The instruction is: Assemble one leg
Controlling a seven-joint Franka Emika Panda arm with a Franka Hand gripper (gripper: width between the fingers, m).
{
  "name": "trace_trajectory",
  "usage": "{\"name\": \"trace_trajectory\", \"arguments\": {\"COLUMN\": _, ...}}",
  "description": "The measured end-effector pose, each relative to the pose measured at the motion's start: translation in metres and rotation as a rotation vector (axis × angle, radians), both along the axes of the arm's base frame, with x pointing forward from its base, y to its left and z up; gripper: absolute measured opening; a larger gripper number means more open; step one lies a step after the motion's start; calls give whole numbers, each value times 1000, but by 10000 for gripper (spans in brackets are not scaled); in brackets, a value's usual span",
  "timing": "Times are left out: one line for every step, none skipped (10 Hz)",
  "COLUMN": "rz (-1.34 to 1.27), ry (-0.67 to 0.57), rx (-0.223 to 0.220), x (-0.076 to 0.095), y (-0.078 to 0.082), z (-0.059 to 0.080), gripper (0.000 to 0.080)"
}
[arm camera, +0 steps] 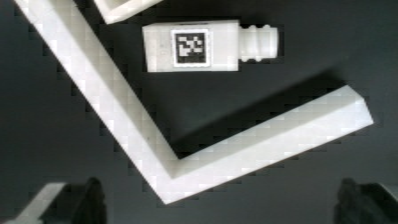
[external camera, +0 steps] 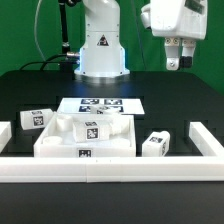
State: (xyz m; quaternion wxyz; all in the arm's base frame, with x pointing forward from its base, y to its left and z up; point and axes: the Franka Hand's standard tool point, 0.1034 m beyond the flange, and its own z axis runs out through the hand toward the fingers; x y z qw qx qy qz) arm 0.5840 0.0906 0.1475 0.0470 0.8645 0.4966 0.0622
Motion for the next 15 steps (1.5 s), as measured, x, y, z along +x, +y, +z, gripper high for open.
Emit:
{"name": "trace_trajectory", "arguments": {"rz": 2, "ry": 0, "rx": -1, "x": -2, "y": 0, "z": -1, "gripper": 649}}
{"name": "trace_trajectory", "arguments": {"rz": 3, "ry": -1, "rx": -1, "x": -2, "y": 0, "z": -1, "gripper": 649}}
{"name": "trace_trajectory", "arguments": {"rz": 3, "ry": -1, "rx": -1, "x": -2, "y": 0, "z": -1, "gripper": 649}}
{"name": "trace_trajectory", "arguments": {"rz": 0, "ry": 1, "rx": 1, "x": -2, "y": 0, "z": -1, "gripper": 649}}
{"name": "trace_trajectory", "arguments": {"rz": 0, "ry": 2, "rx": 0, "x": -2, "y": 0, "z": -2, "gripper": 649}}
{"name": "trace_trajectory", "arguments": {"rz": -1, "ry": 3, "rx": 0, "x": -2, "y": -2, "z": -2, "gripper": 649}}
{"name": "trace_trajectory", "arguments": {"rz": 126, "ry": -6, "rx": -19, "x": -7, "y": -16, "z": -8, "gripper": 649}}
{"name": "trace_trajectory", "arguments": {"rz": 203, "ry": -1, "rx": -33, "x": -19, "y": -37, "z": -17, "gripper": 649}}
{"name": "trace_trajectory", "arguments": {"rz": 216, "ry": 26, "rx": -40, "x": -32, "y": -57, "z": -26, "gripper": 649}}
{"name": "trace_trajectory", "arguments": {"rz": 236, "ry": 46, "rx": -43, "x": -39, "y": -74, "z": -33, "gripper": 649}}
{"name": "trace_trajectory", "arguments": {"rz": 220, "ry": 54, "rx": -42, "x": -40, "y": -83, "z": -36, "gripper": 649}}
{"name": "trace_trajectory", "arguments": {"rz": 217, "ry": 51, "rx": -41, "x": -39, "y": -80, "z": -35, "gripper": 649}}
{"name": "trace_trajectory", "arguments": {"rz": 218, "ry": 52, "rx": -41, "x": -40, "y": -80, "z": -35, "gripper": 649}}
{"name": "trace_trajectory", "arguments": {"rz": 217, "ry": 55, "rx": -43, "x": -41, "y": -83, "z": -36, "gripper": 649}}
{"name": "trace_trajectory", "arguments": {"rz": 307, "ry": 61, "rx": -56, "x": -48, "y": -99, "z": -42, "gripper": 649}}
